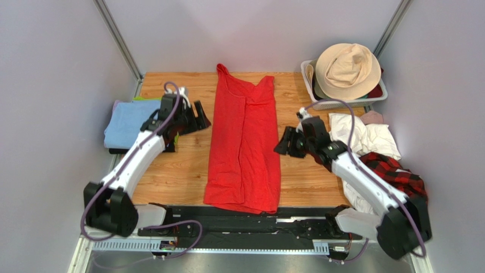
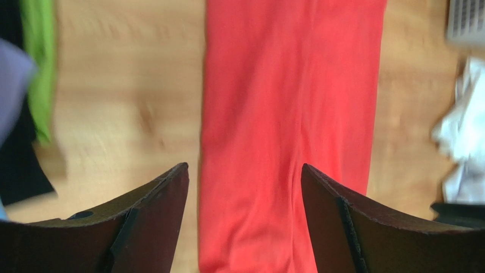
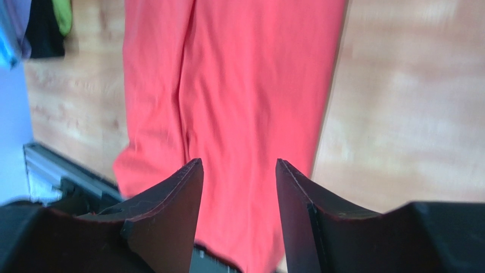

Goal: Fold and stack the mixed laundry pile
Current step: Fold the tank top at the center of the board.

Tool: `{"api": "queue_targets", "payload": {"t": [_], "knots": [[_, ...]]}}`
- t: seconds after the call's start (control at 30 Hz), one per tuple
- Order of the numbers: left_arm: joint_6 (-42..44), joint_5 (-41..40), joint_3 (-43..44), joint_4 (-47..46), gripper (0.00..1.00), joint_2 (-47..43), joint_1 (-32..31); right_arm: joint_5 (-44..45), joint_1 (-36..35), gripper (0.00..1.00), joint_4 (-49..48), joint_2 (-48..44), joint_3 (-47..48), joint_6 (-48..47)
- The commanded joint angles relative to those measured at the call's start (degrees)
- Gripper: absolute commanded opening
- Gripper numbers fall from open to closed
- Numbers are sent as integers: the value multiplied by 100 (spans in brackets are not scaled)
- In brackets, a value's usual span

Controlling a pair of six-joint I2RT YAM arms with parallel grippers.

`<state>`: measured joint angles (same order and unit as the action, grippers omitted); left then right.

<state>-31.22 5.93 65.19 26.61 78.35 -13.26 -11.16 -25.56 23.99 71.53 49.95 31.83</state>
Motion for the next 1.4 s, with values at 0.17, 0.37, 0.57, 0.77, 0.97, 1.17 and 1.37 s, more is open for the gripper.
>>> {"api": "queue_targets", "payload": {"t": [0.17, 0.37, 0.57, 0.77, 0.97, 1.17, 1.37], "knots": [[-734, 725, -2589, 1109, 77, -2927, -423, -132, -967, 56, 1529, -2729, -1892, 1445], [-1553, 549, -3178, 1153, 75, -3282, -1337, -54, -1714, 57, 1565, -2970, -2165, 2071], [-1966, 330, -3635, 1162, 70, -3387, -1645, 281, -2488, 55, 1338, -2399, -2139, 2371], [-2371, 268, -4206, 1057, 66, -3835, -1786, 316, -2796, 49, 916, -1950, -2376, 2538], [-2502, 338, -4550, 1065, 63, -4327, -1821, 447, -2832, 47, 713, -1792, -2482, 2503], [-2485, 356, -4568, 1048, 59, -4302, -1882, 518, -2840, 39, 449, -1581, -2596, 2486], [-2389, 374, -4401, 1048, 52, -3775, -2058, 659, -2840, 0, 607, -1835, -2684, 2512]]}}
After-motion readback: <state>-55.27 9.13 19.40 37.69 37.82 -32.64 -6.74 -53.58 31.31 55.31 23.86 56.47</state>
